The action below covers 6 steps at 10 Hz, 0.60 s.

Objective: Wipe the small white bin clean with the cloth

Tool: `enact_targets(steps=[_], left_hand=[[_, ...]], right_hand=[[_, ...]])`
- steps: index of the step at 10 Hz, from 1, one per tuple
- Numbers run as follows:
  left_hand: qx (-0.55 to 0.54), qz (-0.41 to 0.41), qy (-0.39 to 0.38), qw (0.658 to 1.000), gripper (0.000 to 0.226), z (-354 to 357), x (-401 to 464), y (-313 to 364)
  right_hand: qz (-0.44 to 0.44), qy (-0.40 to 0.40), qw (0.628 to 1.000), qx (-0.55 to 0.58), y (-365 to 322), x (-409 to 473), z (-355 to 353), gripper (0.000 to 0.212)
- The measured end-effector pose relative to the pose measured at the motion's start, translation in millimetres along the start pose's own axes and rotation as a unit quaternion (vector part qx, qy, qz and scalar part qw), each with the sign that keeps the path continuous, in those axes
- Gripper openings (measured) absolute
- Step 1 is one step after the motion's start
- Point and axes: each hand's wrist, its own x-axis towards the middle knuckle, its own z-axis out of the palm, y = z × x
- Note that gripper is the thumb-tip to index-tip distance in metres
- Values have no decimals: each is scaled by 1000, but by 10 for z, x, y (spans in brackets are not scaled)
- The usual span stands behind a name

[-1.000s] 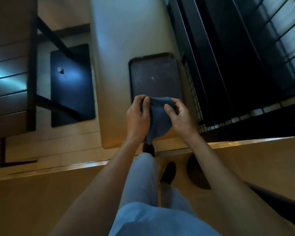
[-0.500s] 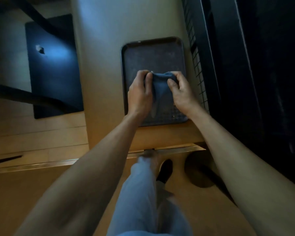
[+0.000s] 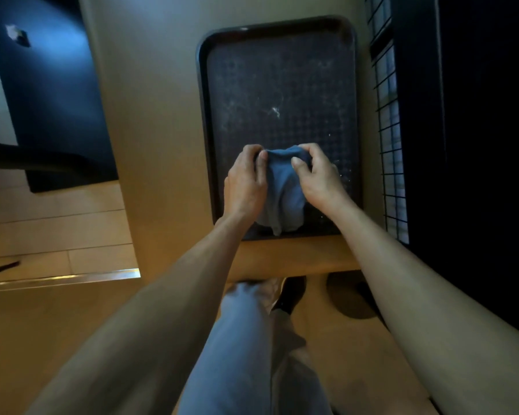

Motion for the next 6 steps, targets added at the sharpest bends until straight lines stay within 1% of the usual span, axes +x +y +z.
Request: enact_targets(steps=[2, 3, 4, 5, 6], left_hand=[[56, 7, -16, 998, 25, -4, 254, -50], [71, -3, -35, 997, 30, -14, 296, -65], [95, -11, -68, 993, 40, -57, 257, -47], [102, -9, -80, 992, 49, -158, 141, -10], [99, -12, -79, 992, 52, -308, -45, 54]], right_hand=[[20, 21, 996, -80, -80, 285, 26, 25], [33, 38, 993, -106, -127, 340, 35, 30], [41, 25, 995, -90, -173, 275, 4, 42], [34, 18, 997, -71, -182, 108, -39, 53], [20, 15, 998, -66, -229, -127, -82, 56]])
